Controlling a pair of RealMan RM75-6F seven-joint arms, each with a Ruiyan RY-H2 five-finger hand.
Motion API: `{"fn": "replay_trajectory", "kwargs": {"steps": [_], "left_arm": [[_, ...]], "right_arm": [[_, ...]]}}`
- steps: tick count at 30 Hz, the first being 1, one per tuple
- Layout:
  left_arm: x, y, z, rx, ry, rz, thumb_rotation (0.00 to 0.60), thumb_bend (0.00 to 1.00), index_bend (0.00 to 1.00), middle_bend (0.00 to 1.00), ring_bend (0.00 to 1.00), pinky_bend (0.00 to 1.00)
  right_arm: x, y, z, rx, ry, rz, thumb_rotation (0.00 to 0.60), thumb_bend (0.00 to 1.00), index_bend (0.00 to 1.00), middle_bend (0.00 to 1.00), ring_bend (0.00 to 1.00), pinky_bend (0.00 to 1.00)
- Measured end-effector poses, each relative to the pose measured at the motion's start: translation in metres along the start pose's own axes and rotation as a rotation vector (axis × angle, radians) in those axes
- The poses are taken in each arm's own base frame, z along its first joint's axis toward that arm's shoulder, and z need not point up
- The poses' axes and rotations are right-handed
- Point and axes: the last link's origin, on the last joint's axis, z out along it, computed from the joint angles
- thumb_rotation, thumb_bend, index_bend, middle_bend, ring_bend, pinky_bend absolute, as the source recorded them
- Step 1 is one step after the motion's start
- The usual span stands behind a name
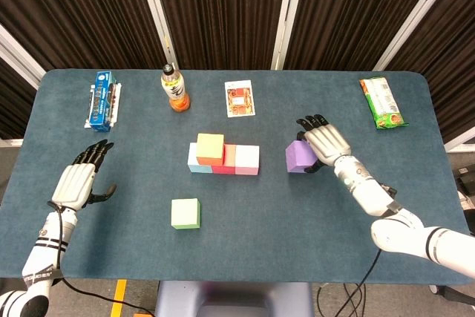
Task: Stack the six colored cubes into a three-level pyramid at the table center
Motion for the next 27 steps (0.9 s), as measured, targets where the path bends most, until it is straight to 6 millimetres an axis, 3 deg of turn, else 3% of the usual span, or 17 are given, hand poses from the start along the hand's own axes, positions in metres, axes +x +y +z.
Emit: {"fn": "replay_trajectory", "kwargs": {"steps": [7,14,27], "left_arm": [[-0.009,0.005,-0.008,-0.064,0.027,0.084,0.6,0.35,0.04,0.0,0.0,0.12],[-0.014,0.005,-0.018,-0.098,0.02,0.082,0.6,0.34,0.04,0.0,0.0,0.12],[-0.015,0.004,-0.021,-0.12,0.025,0.056,0.6,0.34,0.04,0.0,0.0,0.12]], "right_arm": [[0.02,-0.032,0.005,-0.039,-0.014,0.026,0.6,0.06,0.61,0.19,0.0,0.0],[0.041,-0.077,0.02,-0.028,-0.009,-0.01,0.6,0.06,0.6,0.19,0.0,0.0],[0.044,-0.133,0.041,-0.067,-0.047,-0.049,0.6,0.06,0.59,0.19,0.0,0.0]]}}
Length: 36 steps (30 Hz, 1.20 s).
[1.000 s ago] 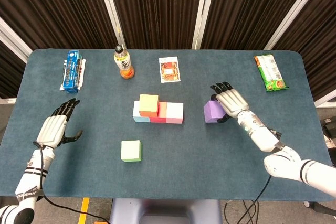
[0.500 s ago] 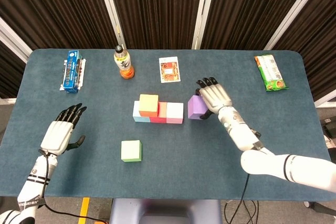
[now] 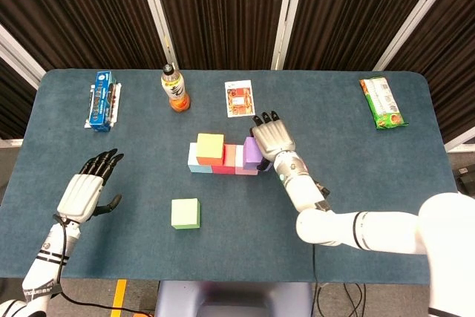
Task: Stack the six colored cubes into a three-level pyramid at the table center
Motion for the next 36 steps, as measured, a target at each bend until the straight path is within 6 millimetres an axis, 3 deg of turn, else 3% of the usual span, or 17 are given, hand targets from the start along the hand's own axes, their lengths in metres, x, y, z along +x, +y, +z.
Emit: {"fn": "replay_trajectory", "kwargs": {"steps": [14,36], "left_arm": [[-0.003,-0.006,-0.004,0.003,0.001,-0.029,0.6,0.35,0.04,0.0,0.0,0.12],[-0.011,-0.014,-0.001,0.033,-0.03,-0.057,0.6,0.35,0.04,0.0,0.0,0.12]], "right_arm": [[0.012,-0.034,0.015,-0.037,0.002,-0.076,0.6,0.07,0.57,0.19,0.0,0.0],[0.011,-0.064,0.041,-0.031,-0.019,-0.123,0.6,0.07,0.55,0.19,0.0,0.0]]}}
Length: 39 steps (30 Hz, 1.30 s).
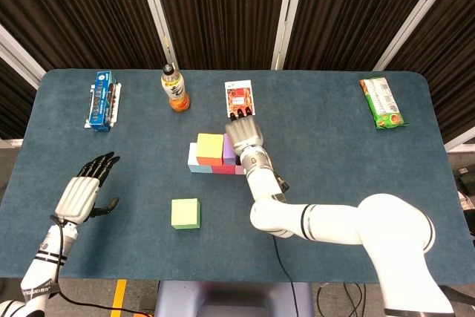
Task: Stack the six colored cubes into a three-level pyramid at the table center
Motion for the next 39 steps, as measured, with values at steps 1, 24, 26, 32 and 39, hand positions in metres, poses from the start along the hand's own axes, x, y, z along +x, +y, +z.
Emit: {"fn": "replay_trajectory", "kwargs": {"steps": [1,24,26,32,39], "left_arm": [[0.0,-0.0001,0.0001,0.0,0.0,-0.001,0.6,0.35,0.04,0.0,0.0,0.12],[-0.0029,-0.0005,0.0006,0.001,-0.013,-0.018,0.6,0.35,0.04,0.0,0.0,0.12],[-0.0031,-0.0012,0.0003,0.003,-0.015,-0.02,0.6,0.35,0.04,0.0,0.0,0.12],[-0.0041,-0.0019,-0.0006,0.003,-0.017,-0.024,0.6,0.34,0.04,0.0,0.0,0.12],[-0.005,-0.0028,-0.0005,0.005,-0.018,-0.028,0.6,0.34,0.04,0.0,0.0,0.12]], "right_arm": [[0.0002,-0.0012,0.0007,0.001,-0.001,-0.001,0.6,0.07,0.55,0.19,0.0,0.0],[0.0009,-0.0075,0.0004,-0.014,-0.011,-0.03,0.6,0.07,0.53,0.19,0.0,0.0],[0.0009,-0.0077,0.0008,-0.017,-0.011,-0.033,0.6,0.07,0.52,0.19,0.0,0.0],[0.0,-0.0084,0.0016,-0.023,-0.014,-0.04,0.6,0.07,0.52,0.19,0.0,0.0],[-0.0007,-0.0095,0.0026,-0.027,-0.014,-0.045,0.6,0.07,0.52,0.19,0.0,0.0]]}}
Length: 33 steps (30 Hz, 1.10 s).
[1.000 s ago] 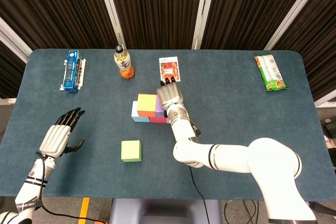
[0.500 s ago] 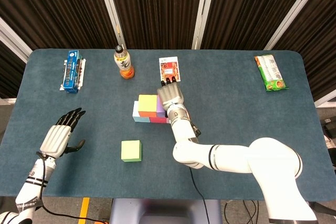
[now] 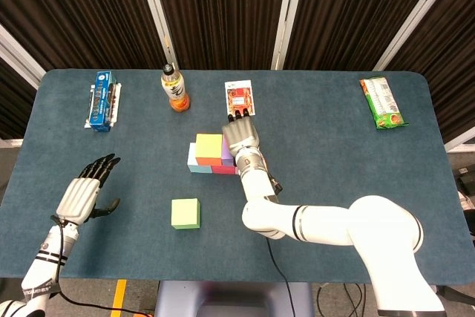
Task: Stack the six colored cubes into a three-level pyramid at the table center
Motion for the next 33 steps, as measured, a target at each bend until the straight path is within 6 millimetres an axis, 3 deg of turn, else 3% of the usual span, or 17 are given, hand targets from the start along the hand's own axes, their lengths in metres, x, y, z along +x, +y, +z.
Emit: {"fn": "replay_trajectory", "kwargs": {"steps": [20,27,33], "left_arm": [[-0.0021,-0.0019,-0.0002,0.007,-0.007,-0.004,0.6,0.34,0.04,0.0,0.0,0.12],[-0.0025,-0.0022,0.0,0.009,-0.007,-0.004,0.6,0.34,0.04,0.0,0.0,0.12],[-0.0031,-0.002,-0.0002,0.007,-0.009,-0.004,0.6,0.34,0.04,0.0,0.0,0.12]], "right_arm": [[0.0007,-0.0004,0.001,-0.005,0.0,0.006,0.6,0.07,0.49,0.19,0.0,0.0],[-0.0013,-0.0005,0.001,-0.008,-0.011,0.0,0.6,0.07,0.37,0.19,0.0,0.0],[-0.003,-0.0015,-0.0001,-0.004,-0.016,-0.003,0.6,0.07,0.34,0.19,0.0,0.0]]}}
